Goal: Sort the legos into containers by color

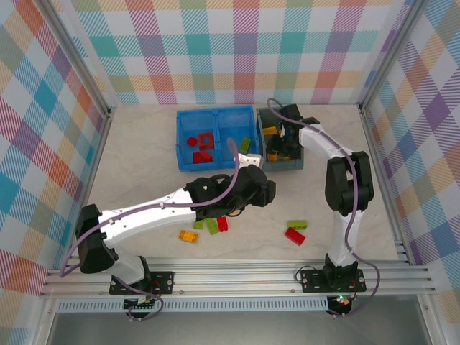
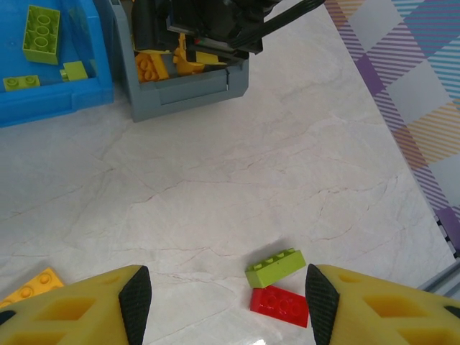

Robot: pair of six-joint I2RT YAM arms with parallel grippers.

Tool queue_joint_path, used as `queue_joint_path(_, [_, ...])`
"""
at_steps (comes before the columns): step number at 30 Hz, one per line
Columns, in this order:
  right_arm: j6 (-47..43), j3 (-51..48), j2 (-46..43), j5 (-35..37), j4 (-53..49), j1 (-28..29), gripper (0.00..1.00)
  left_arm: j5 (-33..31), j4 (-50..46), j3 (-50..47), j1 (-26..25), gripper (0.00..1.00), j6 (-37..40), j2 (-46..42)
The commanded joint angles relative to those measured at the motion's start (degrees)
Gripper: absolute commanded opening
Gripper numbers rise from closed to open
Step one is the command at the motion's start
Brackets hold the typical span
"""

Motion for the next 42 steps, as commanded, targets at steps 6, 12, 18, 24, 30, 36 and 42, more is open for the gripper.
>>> queue_joint_path(6, [-1.4,1.3,-16.6,1.6,-6.4,0.5,0.58,4.1,0.5,-3.3,-1.9,0.66,5.5,0.7])
queue_joint_path(12, [0.5,-3.4,-33.3,0.3,-15.0,0.6,0.72,7.6,1.8,-1.2,-8.2,0.71,10.0,10.0])
queue_joint_path(18, [2.4,-7.4,-50.1,-0.4,-23.1,0.6,0.8,10.3,1.3,5.1,-11.1,0.8,2.5,22.8])
queue_joint_path(24, [2.9,-6.1,-58.7,2.4,-29.9,0.6,0.86,8.4,-3.7,14.2,-12.6,1.0,2.1,31.5])
queue_joint_path(30, [3.9,-4.9,-61.5,3.4,-31.9,0.6,0.87,7.4,-6.5,19.0,-12.5,1.0,5.3,37.0])
queue_joint_path(36, [4.5,-4.5,-62.6,3.4,-32.1,0.6,0.88,4.3,-9.2,21.7,-12.2,1.0,6.9,40.7])
queue_joint_path(42, [4.6,-4.9,-63.0,3.6,-32.2,0.6,0.88,4.6,-8.2,22.7,-11.9,1.0,7.6,43.0])
